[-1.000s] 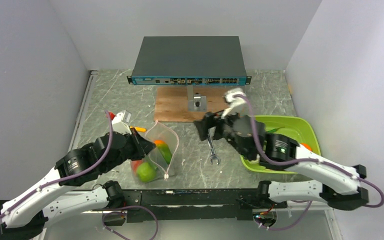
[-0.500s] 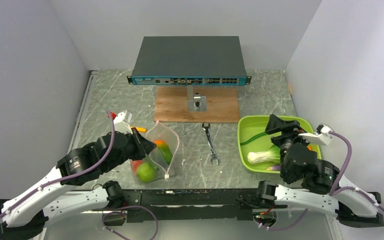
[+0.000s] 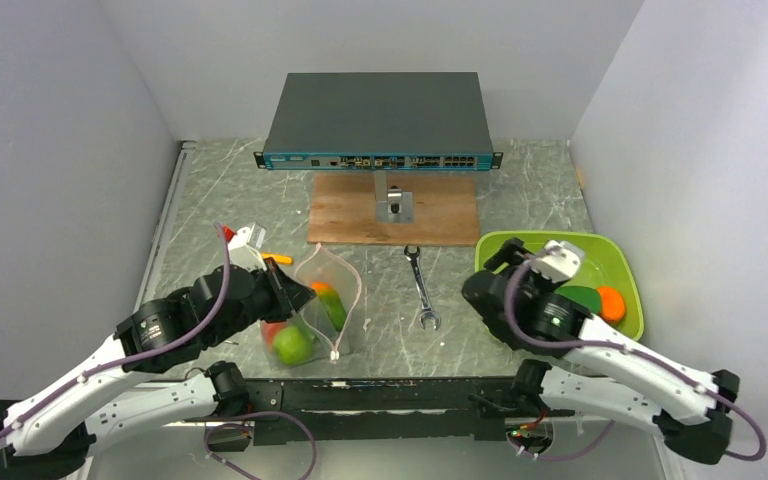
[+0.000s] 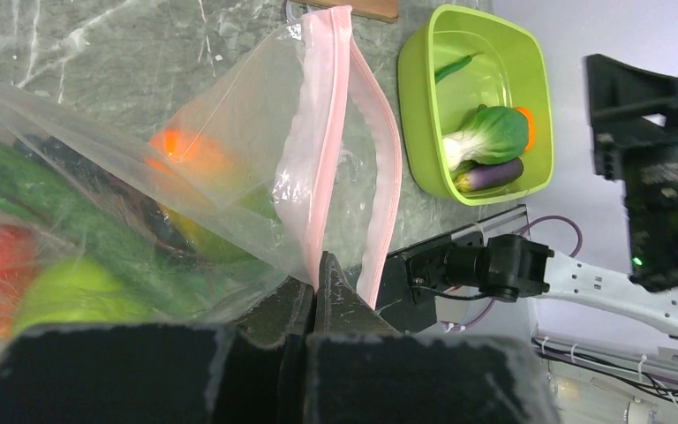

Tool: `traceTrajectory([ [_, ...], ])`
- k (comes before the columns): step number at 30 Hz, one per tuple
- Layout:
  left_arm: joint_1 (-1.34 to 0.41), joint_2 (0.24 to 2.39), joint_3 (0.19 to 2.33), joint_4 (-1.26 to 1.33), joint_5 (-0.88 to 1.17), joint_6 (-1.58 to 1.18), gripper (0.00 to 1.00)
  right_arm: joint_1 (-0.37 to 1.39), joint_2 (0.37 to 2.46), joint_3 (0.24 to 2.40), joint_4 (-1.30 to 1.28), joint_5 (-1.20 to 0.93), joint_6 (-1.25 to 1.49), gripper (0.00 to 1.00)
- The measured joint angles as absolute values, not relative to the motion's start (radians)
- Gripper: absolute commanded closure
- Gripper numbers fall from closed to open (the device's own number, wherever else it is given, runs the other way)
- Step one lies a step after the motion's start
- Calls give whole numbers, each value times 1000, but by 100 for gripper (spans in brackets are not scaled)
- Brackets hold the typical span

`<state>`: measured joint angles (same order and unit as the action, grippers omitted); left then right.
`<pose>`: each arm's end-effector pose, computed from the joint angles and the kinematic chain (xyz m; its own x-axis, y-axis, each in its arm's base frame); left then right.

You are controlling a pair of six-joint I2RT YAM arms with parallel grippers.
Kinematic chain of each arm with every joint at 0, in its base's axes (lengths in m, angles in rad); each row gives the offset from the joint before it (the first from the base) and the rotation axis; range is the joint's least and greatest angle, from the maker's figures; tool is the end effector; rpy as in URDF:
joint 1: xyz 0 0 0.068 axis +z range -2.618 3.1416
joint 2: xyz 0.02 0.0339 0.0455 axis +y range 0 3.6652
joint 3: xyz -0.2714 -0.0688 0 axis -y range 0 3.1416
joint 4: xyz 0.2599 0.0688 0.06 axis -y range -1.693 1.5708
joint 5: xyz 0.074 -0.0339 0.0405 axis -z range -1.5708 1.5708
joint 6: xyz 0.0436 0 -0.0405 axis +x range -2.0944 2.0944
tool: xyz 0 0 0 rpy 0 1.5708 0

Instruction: Place the food in the zip-top bag and seal the zipper

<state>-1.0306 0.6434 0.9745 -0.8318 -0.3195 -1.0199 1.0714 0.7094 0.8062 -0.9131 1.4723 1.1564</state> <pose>0.0788 -0.1048 0.3622 -0.7022 -0.4019 -0.5877 0.1417 0.7301 -0.6685 0.0958 0.0851 0.3181 0.0793 0.3333 -0.9395 0.4161 0.8454 0.3350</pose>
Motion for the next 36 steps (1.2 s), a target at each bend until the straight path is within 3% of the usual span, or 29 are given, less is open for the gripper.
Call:
traceTrajectory([
  [4,-1031,634,967,-832,-318,-1031,100,820,805,725,-742,1264,1027,26],
  [11,-1031,643,967,-835,-319,-1034,100,231,738,529,-443,723,856,30],
  [17,-1031,645,967,-835,-319,-1033,100,-177,952,532,-265,247,826,28],
  [21,-1031,646,967,-835,-319,-1033,100,-224,1225,636,-283,81,814,22],
  [27,-1031,645,967,-835,-319,-1033,100,-224,1300,653,-271,30,820,20],
  [31,-1031,645,967,-836,-319,-1033,100,-225,1354,653,-232,37,830,26],
  [36,-1031,645,967,-836,-319,-1033,100,-225,1475,689,-158,51,848,50],
])
